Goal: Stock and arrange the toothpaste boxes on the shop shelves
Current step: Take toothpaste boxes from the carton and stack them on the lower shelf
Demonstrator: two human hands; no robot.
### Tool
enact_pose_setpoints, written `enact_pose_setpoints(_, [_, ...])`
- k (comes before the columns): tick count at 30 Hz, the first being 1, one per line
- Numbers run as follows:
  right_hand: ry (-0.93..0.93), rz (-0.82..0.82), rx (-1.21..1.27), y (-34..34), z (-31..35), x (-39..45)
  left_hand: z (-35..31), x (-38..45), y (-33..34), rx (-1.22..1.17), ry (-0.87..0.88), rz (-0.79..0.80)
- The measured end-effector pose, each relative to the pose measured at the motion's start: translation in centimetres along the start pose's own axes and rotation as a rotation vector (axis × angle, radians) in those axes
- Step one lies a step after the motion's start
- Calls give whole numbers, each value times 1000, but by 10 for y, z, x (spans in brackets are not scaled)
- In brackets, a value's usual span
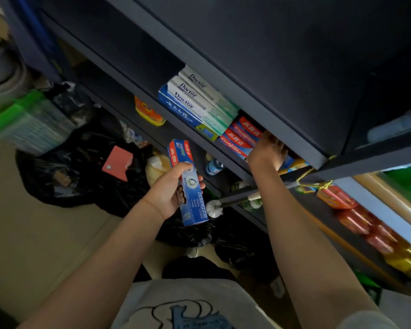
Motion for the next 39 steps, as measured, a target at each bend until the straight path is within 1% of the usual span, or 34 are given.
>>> enact_pose_setpoints(3, [-30,-26,32,11,-1,9,8,5,0,-20,8,7])
enact_pose_setpoints(8, [-125,-129,65,29,2,-5,25,15,-4,-29,10,13])
enact_pose_setpoints(12, [-196,-90,84,43,4,-21,36,19,-2,-41,13,-4])
enact_pose_setpoints(16, [-213,-93,107,42,4,-24,40,19,3,-57,23,7])
enact_pose_setpoints(18, [-205,-100,174,37,5,-29,40,20,3,-74,21,16])
enact_pose_setpoints(20, [-212,-111,339,27,10,-39,41,19,4,-55,-1,25])
enact_pose_setpoints(21, [-229,-83,463,23,15,-49,41,20,7,-54,-7,30])
enact_pose_setpoints(22, [-251,-14,616,20,21,-60,40,21,9,-60,-1,35])
enact_pose_setpoints(24, [-282,195,934,19,35,-90,37,24,14,-72,23,48])
enact_pose_setpoints(25, [-311,296,1016,21,41,-103,35,25,17,-75,27,67])
enact_pose_setpoints(26, [-361,356,1030,25,46,-113,32,25,20,-79,24,90])
enact_pose_setpoints(27, [-401,370,1003,30,48,-118,29,24,22,-80,16,108])
enact_pose_setpoints(29, [-412,272,915,38,47,-117,26,21,24,-58,12,104])
enact_pose_setpoints(31, [-361,173,899,39,41,-113,26,19,23,-33,27,94])
enact_pose_setpoints(35, [-281,166,913,37,33,-104,26,20,24,-20,26,120])
enact_pose_setpoints(37, [-254,127,899,33,31,-99,25,23,27,-29,18,136])
enact_pose_setpoints(39, [-244,53,817,31,28,-92,22,27,32,-16,6,142])
Point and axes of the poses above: each hand's wrist, its own x-axis towards the middle knuckle, its own y-axis out of the palm, z = x × y, the point moved 3 cm from there along x, towards the middle knuckle, and after that the axes turned 15 degrees about -y, right-handed, at the moved point
